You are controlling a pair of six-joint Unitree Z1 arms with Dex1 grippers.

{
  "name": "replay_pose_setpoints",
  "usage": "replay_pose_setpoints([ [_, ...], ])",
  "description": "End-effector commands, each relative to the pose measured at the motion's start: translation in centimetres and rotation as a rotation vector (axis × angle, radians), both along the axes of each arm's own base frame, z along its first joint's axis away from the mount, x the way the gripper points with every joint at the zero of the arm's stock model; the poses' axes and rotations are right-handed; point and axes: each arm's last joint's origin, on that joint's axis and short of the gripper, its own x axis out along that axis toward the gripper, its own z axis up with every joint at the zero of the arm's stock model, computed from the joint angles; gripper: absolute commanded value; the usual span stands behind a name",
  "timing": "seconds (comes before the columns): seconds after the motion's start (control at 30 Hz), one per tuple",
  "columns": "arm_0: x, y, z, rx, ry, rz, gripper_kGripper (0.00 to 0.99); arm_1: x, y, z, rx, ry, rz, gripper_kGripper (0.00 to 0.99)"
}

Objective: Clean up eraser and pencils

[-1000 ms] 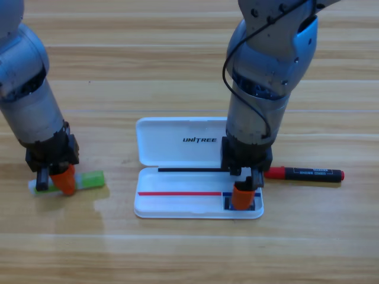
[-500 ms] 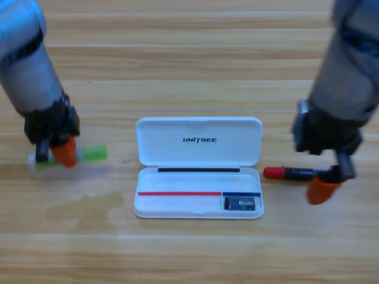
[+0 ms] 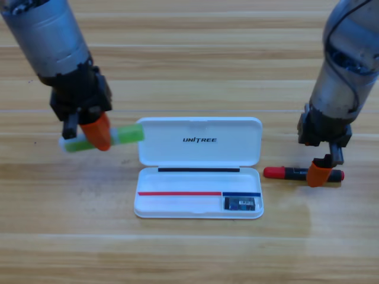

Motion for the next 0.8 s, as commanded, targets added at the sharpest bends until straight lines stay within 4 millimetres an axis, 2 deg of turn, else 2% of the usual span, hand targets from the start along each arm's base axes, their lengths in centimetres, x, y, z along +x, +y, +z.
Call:
replay_pose_setpoints([
  [0.03, -1.4, -2.9, -1.2, -0.003, 0.054, -0.097, 0.0, 2.4, 0.1, -4.0, -0.034, 0.043, -0.006, 0.904],
  [0.17, -1.8, -4.1, -1.7, 0.0, 0.065, -0.131, 0.0, 2.9, 0.6, -5.0, -0.039, 0.054, 0.011, 0.822],
  [0.3, -1.9, -5.3, -2.8, 0.008, 0.089, -0.152, 0.0, 3.0, 0.6, -5.7, -0.052, 0.068, 0.028, 0.804],
  [0.43, -1.9, -6.6, -4.1, 0.019, 0.117, -0.172, 0.0, 2.8, 0.4, -6.1, -0.074, 0.095, 0.052, 0.517],
  [0.47, -2.0, -6.8, -4.4, 0.021, 0.124, -0.177, 0.0, 2.7, 0.3, -6.2, -0.081, 0.104, 0.057, 0.417],
  [0.5, -1.9, -7.1, -4.7, 0.022, 0.132, -0.179, 0.0, 2.5, 0.2, -6.2, -0.089, 0.114, 0.064, 0.284],
  [0.53, -1.9, -7.4, -5.1, 0.024, 0.138, -0.183, 0.0, 2.4, 0.2, -6.2, -0.095, 0.123, 0.069, 0.109],
  [0.57, -1.8, -7.7, -5.4, 0.025, 0.144, -0.186, 0.0, 2.3, 0.1, -6.2, -0.098, 0.13, 0.071, 0.0],
  [0.8, -1.0, -9.0, -7.4, 0.035, 0.173, -0.192, 0.0, 1.7, -0.3, -5.0, -0.076, 0.128, 0.07, 0.0],
])
